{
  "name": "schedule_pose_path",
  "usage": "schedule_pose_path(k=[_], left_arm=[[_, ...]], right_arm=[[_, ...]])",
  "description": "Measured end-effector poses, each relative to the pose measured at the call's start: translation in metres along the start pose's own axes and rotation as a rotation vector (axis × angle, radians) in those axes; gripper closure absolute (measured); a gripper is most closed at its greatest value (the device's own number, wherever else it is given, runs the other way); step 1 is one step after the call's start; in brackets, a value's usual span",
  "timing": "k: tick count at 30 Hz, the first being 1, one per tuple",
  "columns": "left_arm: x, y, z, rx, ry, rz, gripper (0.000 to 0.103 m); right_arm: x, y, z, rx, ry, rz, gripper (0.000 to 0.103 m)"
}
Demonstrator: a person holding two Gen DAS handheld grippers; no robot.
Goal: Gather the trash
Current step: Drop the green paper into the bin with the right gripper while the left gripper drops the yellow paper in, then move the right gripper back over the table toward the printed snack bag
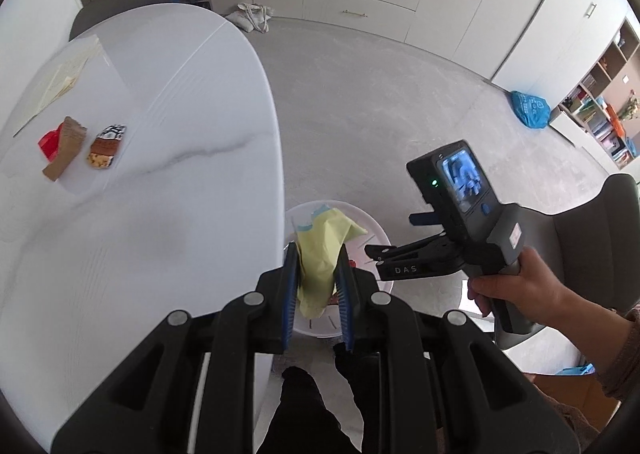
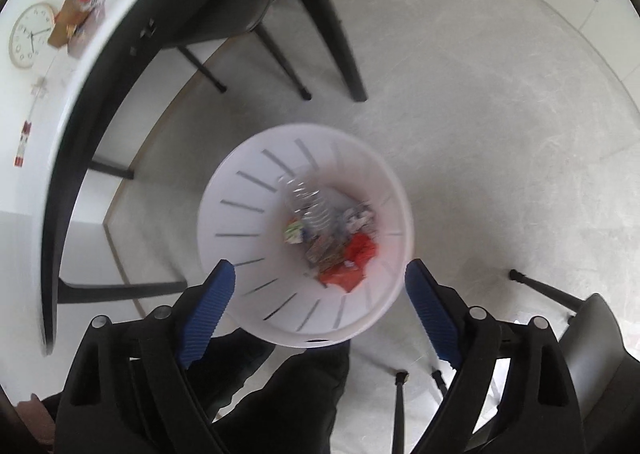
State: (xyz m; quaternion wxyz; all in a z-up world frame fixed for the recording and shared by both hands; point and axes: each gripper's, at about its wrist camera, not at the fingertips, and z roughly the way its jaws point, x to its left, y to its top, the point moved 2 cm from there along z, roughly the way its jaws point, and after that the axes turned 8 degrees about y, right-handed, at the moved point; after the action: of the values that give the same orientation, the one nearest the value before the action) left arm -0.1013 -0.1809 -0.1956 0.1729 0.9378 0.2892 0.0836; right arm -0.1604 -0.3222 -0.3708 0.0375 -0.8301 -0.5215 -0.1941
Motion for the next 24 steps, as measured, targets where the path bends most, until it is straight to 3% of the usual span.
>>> schedule_pose_path(k=[2,7,9,11,13,17,24], left_arm=[[-0.015,0.004,0.014,0.016,0.001,0.012,0.085],[-0.049,0.000,0.060,0.092,-0.020,0.064,0.082],[-0.056,-0.005,0.080,0.132,-0.036,0.058,0.071],[-0.060,-0.011,0.101,0.174,-0.031,0.046,0.036],[-0.062,-0.016,0.117,0.195,0.006,0.047,0.029],[-0.059,-0.017,0.127,0.219,0.019,0.042,0.027],[-0.054,0.000,0.094,0.145,0.021,0.006,0.019]], right_arm=[[-0.016,0.002,-0.019,-0.015,-0.062,0.003,0.011],[-0.044,0.002,-0.052,-0.045,-0.100,0.019,0.011],[-0.053,0.002,-0.061,-0.055,-0.108,0.027,0.011],[-0.060,0.000,-0.068,-0.063,-0.105,0.043,0.011],[-0.067,-0.002,-0.070,-0.069,-0.091,0.062,0.011],[-0.074,-0.006,-0.069,-0.065,-0.067,0.093,0.011],[-0.064,-0.006,-0.074,-0.061,-0.048,0.080,0.011]])
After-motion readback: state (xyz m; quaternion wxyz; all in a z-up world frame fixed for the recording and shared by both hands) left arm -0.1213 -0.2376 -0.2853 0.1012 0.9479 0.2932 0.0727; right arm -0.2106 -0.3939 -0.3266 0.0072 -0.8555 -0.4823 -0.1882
